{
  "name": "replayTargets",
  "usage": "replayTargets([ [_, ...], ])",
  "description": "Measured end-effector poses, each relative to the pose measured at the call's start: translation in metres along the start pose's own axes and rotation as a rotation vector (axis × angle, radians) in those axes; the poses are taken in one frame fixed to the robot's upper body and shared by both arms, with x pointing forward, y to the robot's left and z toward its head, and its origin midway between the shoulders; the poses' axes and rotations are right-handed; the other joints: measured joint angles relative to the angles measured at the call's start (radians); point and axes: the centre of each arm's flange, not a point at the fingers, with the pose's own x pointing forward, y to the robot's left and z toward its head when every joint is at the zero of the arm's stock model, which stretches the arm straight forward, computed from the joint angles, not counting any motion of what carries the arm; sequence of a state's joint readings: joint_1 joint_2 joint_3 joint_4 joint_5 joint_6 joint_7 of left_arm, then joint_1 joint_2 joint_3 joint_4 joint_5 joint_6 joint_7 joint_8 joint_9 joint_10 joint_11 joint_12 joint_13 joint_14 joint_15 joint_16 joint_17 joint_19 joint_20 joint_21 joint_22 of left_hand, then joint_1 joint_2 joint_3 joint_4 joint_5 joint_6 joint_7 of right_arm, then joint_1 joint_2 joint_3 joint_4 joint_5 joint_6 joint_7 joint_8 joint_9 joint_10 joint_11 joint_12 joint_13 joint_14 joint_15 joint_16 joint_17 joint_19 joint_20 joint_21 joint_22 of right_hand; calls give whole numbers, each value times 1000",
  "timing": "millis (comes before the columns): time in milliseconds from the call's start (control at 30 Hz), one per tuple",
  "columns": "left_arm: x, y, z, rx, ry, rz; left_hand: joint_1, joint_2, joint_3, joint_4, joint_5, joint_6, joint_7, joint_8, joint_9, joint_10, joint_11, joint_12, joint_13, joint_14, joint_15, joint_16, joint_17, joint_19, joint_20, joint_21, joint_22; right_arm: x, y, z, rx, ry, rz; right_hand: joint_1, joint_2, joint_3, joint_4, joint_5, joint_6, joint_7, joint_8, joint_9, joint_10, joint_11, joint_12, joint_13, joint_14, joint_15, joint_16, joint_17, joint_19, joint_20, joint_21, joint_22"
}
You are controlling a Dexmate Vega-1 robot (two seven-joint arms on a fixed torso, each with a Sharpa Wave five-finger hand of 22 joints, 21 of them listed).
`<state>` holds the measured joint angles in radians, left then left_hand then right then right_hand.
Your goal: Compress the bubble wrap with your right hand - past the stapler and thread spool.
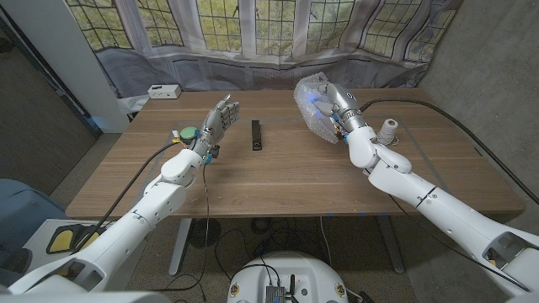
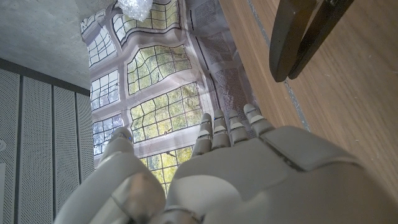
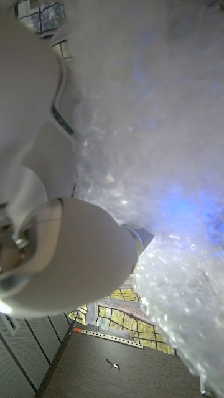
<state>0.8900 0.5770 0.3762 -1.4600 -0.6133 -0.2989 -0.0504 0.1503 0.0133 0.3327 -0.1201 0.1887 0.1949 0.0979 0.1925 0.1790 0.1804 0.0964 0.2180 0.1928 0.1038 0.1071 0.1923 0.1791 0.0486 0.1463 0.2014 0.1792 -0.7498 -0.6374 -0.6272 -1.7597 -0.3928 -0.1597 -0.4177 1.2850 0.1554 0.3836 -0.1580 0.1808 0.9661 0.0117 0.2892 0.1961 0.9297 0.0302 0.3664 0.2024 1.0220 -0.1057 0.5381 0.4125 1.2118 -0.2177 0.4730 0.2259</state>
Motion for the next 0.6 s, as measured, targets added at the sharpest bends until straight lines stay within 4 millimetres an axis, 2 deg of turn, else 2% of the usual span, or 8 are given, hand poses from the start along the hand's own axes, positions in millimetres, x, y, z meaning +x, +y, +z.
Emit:
replayTargets([
  [167,0,0,0,0,2,-1,0,0,0,0,0,3,-3,0,0,0,0,0,0,0,0,0,0,0,0,0,0,-3,1,-2,35,-24,-22,19,-19,-2,1,-1,37,17,6,-3,40,-7,9,7,39,5,12,23,24,2,39,6],
  [233,0,0,-1,0,3,-1,0,0,0,0,0,3,-3,0,0,0,0,0,0,0,0,0,0,0,0,0,0,-4,2,-3,46,-28,-28,22,-22,-6,-3,-3,46,15,6,-4,61,-7,14,12,46,9,16,36,30,1,54,9],
  [367,0,0,-1,-1,5,-2,0,0,0,0,0,9,2,0,0,0,0,1,0,0,0,0,0,0,0,0,0,-6,0,0,67,-44,-57,22,-22,-14,2,-4,47,16,2,-4,63,-9,22,24,46,10,-3,38,30,2,65,9],
  [400,0,0,-1,-1,5,-2,0,0,0,0,0,9,2,0,0,0,0,1,0,0,0,0,0,0,0,0,0,-7,0,1,67,-43,-63,22,-22,-17,5,-4,47,16,-5,-4,62,-8,22,29,40,4,-16,38,23,7,68,9],
  [433,0,0,-1,-1,6,-3,0,0,0,0,0,9,2,0,0,0,0,1,0,0,0,0,0,0,0,0,0,-7,-1,1,68,-43,-64,22,-22,-18,6,-4,50,1,-15,-3,56,-2,19,31,33,-3,-29,38,14,16,69,9],
  [533,1,0,-1,-1,6,-4,0,0,0,0,0,9,2,0,0,0,0,1,0,0,0,-4,0,0,0,0,0,-8,-1,3,68,-40,-72,22,-22,-23,12,-4,33,-16,-36,-1,36,17,-2,37,17,-19,-68,33,-19,35,69,9],
  [567,1,0,-2,-2,6,-4,0,0,0,0,0,9,2,0,0,0,0,1,0,0,0,-4,0,0,0,0,0,-9,-2,2,62,-32,-76,22,-22,-25,17,-4,30,-18,-40,-1,30,17,-6,38,11,-25,-79,31,-27,43,69,8],
  [600,1,-1,-2,-2,7,-4,0,0,0,0,0,9,2,0,0,0,0,1,0,0,0,-4,0,0,0,0,0,-9,-2,2,61,-30,-78,20,-20,-27,23,-4,27,-21,-44,0,23,14,-8,38,4,-32,-89,28,-46,40,70,5],
])
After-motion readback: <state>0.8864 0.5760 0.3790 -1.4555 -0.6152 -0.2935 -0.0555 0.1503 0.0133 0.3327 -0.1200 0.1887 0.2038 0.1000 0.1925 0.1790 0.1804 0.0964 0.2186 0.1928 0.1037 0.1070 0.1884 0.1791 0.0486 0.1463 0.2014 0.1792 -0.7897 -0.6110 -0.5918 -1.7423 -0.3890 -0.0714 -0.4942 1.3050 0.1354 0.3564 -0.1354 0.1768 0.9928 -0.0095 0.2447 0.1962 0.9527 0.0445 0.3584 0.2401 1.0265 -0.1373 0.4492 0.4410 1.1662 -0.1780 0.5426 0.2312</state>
